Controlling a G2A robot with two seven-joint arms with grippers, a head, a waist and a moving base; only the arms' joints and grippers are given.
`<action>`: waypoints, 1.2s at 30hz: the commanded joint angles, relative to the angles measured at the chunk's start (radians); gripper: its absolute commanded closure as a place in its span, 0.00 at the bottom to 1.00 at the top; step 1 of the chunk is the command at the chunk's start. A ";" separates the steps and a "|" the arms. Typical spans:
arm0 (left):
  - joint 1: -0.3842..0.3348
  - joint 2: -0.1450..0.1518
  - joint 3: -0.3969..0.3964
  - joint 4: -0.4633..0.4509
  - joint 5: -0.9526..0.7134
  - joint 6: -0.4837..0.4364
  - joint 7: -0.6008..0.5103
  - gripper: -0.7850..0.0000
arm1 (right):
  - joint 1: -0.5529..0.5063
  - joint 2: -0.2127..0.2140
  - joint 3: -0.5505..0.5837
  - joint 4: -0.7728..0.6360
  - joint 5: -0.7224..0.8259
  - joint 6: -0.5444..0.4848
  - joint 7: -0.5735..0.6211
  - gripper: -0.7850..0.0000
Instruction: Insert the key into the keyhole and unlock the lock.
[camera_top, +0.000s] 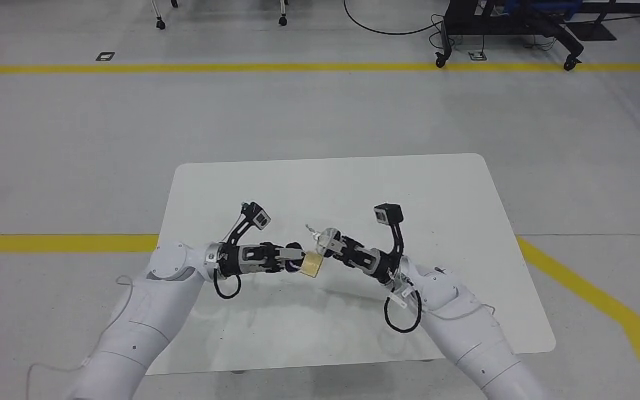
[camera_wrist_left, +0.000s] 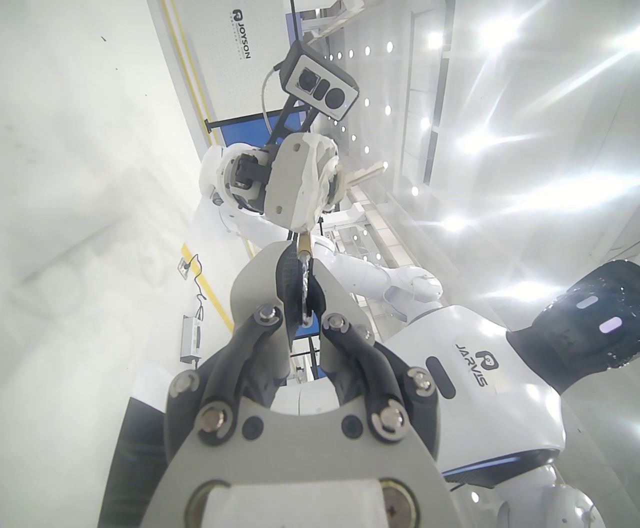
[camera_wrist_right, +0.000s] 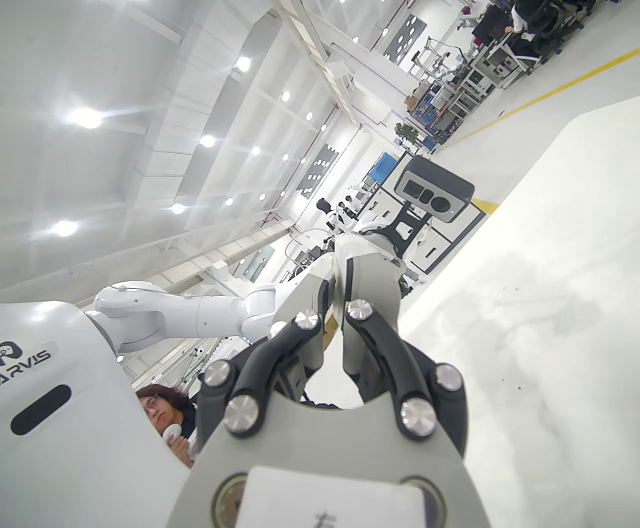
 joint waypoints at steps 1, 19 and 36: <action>0.001 0.000 -0.004 0.002 -0.002 0.002 0.005 1.00 | -0.004 0.000 0.001 -0.003 0.007 -0.001 0.015 1.00; -0.011 -0.017 -0.021 0.087 -0.203 0.238 -0.036 1.00 | -0.070 0.015 0.081 -0.051 0.025 -0.091 0.040 1.00; -0.061 -0.029 0.007 0.166 -0.309 0.430 -0.139 1.00 | -0.162 0.034 0.202 -0.129 -0.133 -0.137 -0.098 1.00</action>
